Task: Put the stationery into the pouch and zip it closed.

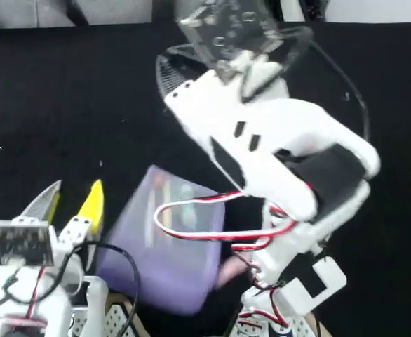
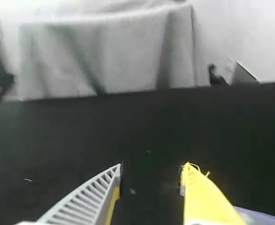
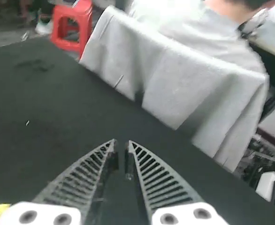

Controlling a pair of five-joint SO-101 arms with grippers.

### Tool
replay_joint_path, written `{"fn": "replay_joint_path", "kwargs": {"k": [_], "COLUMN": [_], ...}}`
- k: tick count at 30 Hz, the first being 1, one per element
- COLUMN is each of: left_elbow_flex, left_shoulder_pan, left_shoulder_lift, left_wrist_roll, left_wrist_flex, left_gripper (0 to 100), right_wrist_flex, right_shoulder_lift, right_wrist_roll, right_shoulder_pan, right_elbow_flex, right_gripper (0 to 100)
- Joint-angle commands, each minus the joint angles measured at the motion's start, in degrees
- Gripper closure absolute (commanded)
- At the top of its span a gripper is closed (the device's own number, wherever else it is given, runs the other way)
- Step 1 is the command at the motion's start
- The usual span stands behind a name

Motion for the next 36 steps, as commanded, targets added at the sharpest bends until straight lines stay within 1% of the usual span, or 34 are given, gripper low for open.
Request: {"fn": "replay_joint_path", "kwargs": {"k": [1, 5, 9, 10, 12, 14, 18, 20, 22, 25, 27, 29, 32, 35, 36], "left_elbow_flex": [6.64, 12.35, 12.97, 13.05, 12.88, 13.05, 12.97, 13.14, 13.41, 14.81, 15.78, 16.92, 18.24, 19.12, 19.21], "left_shoulder_pan": [5.58, 6.81, 6.73, 5.58, 1.45, -4.97, -24.66, -33.89, -41.98, -50.59, -53.93, -55.34, -55.34, -55.34, -55.34], "left_shoulder_lift": [0.26, 0.26, 0.26, 0.26, 0.26, 0.26, 0.26, 0.26, 0.26, 0.26, 0.26, 0.26, 0.26, 0.26, 0.26], "left_wrist_roll": [1.23, 1.23, 1.14, 1.14, 1.76, 5.63, 17.76, 21.71, 23.74, 23.91, 23.74, 21.19, 17.67, 16.09, 15.56], "left_wrist_flex": [-5.63, -10.11, -10.55, -10.81, -12.48, -15.74, -21.63, -23.82, -24.18, -23.03, -22.07, -20.40, -16.97, -13.27, -12.04], "left_gripper": [79, 79, 79, 79, 79, 79, 79, 79, 79, 79, 79, 79, 79, 79, 79], "right_wrist_flex": [-2.64, -2.55, 0.53, 1.58, 2.02, 1.93, 1.93, 1.93, 1.93, 1.93, 1.93, 1.93, 1.76, -0.62, -2.37], "right_shoulder_lift": [0.75, 1.19, 1.19, 1.19, 0.66, 0.04, -2.59, -5.58, -9.54, -15.78, -18.86, -20.44, -21.49, -21.41, -21.41], "right_wrist_roll": [0.53, 3.87, 3.25, 2.73, 2.29, 2.46, 2.90, 4.22, 4.75, 5.63, 7.21, 7.65, 7.74, 8.18, 9.41], "right_shoulder_pan": [-1.49, -1.58, -1.41, -1.32, -0.44, 1.14, 1.49, 1.05, -0.62, -2.46, -3.87, -5.10, -7.47, -7.74, -7.56], "right_elbow_flex": [4.26, 5.32, 5.41, 5.41, 6.55, 9.27, 18.51, 24.40, 30.20, 40.48, 48.31, 56.84, 68.35, 78.20, 81.71], "right_gripper": [98.8, 98.7, 98.6, 98.1, 94.7, 91.1, 88.7, 88.7, 88.7, 88.8, 88.8, 88.8, 88.8, 88.8, 88.8]}}
